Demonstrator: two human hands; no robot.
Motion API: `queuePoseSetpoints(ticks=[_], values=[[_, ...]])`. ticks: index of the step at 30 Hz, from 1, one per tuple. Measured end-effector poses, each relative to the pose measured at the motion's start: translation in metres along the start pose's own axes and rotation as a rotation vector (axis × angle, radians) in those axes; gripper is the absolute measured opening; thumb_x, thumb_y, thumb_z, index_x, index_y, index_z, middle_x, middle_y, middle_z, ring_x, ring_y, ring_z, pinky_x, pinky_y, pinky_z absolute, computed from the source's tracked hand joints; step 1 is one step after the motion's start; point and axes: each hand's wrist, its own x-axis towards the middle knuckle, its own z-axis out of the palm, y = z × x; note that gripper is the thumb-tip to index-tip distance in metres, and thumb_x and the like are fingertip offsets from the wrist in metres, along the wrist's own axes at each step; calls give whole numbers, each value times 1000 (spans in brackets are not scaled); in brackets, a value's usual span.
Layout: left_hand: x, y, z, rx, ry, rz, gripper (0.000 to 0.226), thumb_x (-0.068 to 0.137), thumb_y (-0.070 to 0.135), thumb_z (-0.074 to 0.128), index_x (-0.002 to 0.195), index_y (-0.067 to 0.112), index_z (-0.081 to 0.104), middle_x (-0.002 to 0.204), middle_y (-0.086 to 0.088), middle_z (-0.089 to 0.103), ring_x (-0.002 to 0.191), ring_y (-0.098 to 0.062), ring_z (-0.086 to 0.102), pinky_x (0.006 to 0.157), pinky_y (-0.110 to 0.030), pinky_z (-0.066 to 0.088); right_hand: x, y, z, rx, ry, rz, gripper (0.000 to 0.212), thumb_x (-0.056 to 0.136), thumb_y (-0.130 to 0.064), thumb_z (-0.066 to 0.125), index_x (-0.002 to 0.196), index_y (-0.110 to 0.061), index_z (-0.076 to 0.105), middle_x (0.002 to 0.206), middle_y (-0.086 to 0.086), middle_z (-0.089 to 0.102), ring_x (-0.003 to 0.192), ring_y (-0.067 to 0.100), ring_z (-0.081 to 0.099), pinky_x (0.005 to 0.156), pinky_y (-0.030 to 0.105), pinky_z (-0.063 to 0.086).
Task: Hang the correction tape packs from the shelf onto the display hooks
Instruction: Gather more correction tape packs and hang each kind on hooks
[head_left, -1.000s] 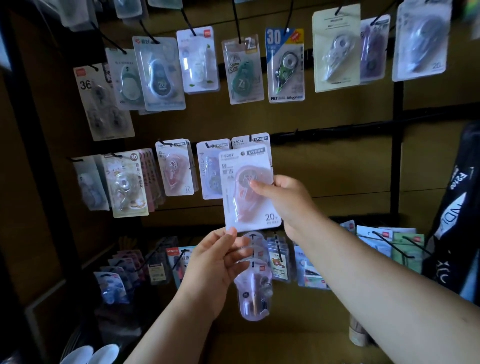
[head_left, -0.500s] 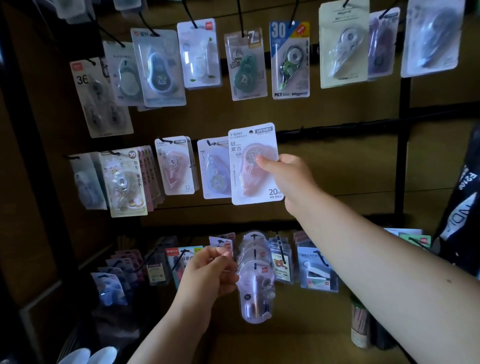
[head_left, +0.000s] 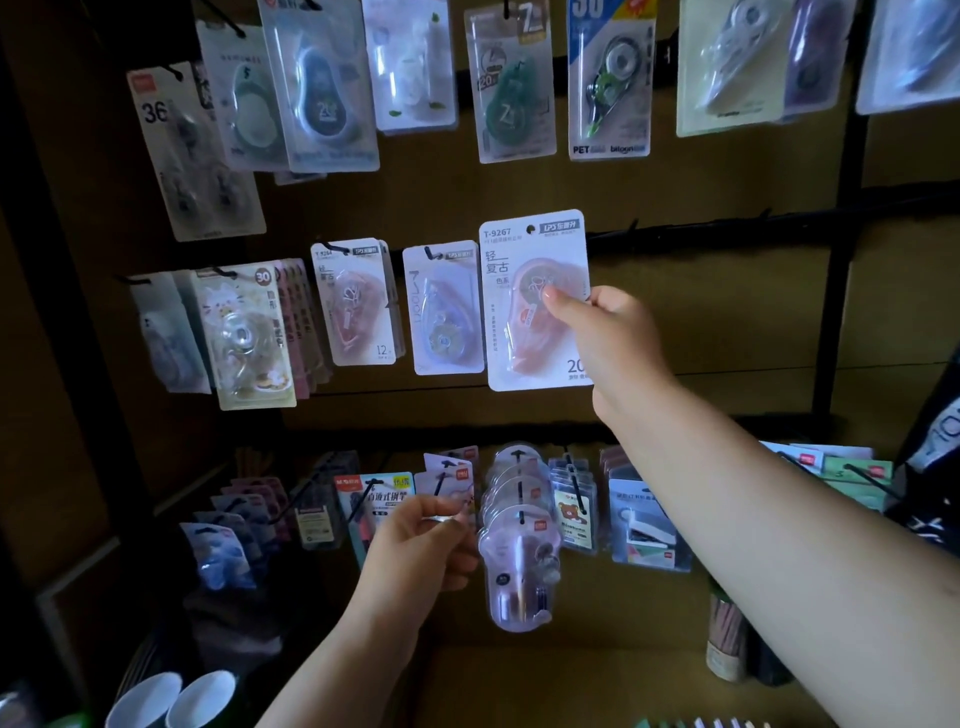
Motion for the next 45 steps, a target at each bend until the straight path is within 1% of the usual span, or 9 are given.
queuePoseSetpoints(ticks=[6, 16, 20, 26, 30, 35, 39, 41, 45], values=[[3, -2, 3, 0, -3, -8, 7, 95, 8, 60, 99, 10, 65, 62, 2, 72, 53, -10, 64, 49, -20, 50, -2, 0, 0, 59, 12, -21, 17, 81, -33, 72, 80, -17, 66, 69, -10, 73, 64, 10, 71, 57, 26, 56], [3, -1, 4, -1, -7, 1, 8, 95, 6, 59, 100, 9, 64, 63, 1, 71, 54, -11, 64, 48, -20, 50, -1, -4, 8, 77, 7, -20, 17, 81, -31, 73, 83, -15, 67, 79, -4, 74, 74, 17, 72, 64, 31, 57], [3, 0, 6, -10, -3, 2, 7, 95, 6, 59, 100, 9, 64, 64, 0, 71, 53, -11, 64, 47, -20, 50, -2, 0, 5, 50, 12, 8, 16, 82, -35, 71, 80, -20, 66, 75, -11, 72, 68, 9, 71, 59, 26, 56], [3, -1, 6, -3, -6, 3, 7, 95, 7, 59, 99, 9, 64, 63, 0, 71, 54, -11, 64, 47, -19, 50, 18, 2, 12, -14, 36, 65, 17, 83, -33, 69, 82, -17, 64, 84, -2, 72, 78, 17, 70, 73, 35, 58], [5, 1, 5, 3, -7, 13, 7, 95, 7, 60, 99, 10, 64, 63, 0, 71, 53, -11, 64, 48, -19, 49, 39, 14, 17, -141, 41, 106, 29, 83, -40, 68, 81, -13, 58, 87, 3, 67, 77, 20, 62, 62, 29, 47], [4, 6, 5, 0, -11, 26, 6, 95, 8, 60, 97, 11, 64, 60, 3, 70, 52, -10, 63, 47, -20, 50, 44, 32, 15, -222, 16, 183, 44, 81, -54, 65, 96, -13, 62, 89, 1, 64, 71, 15, 60, 52, 24, 45], [-1, 8, 4, 12, 4, 35, 6, 95, 8, 60, 97, 11, 64, 59, 4, 69, 52, -10, 63, 49, -21, 51, 32, 47, 8, -244, -19, 268, 62, 84, -52, 62, 128, -10, 49, 81, 0, 64, 59, 12, 63, 40, 18, 42], [-3, 9, 3, 32, 15, 41, 7, 95, 8, 60, 98, 12, 65, 59, 4, 69, 54, -11, 64, 53, -25, 53, 23, 54, 2, -259, -53, 303, 66, 85, -51, 62, 134, -10, 46, 76, 2, 69, 55, 11, 62, 38, 17, 40], [-11, 12, 4, 56, 30, 48, 8, 94, 8, 60, 97, 14, 65, 63, 3, 70, 56, -11, 65, 56, -26, 55, -1, 67, -11, -341, -132, 264, 43, 86, -51, 59, 101, -11, 61, 71, 1, 70, 52, 12, 61, 48, 23, 45]])
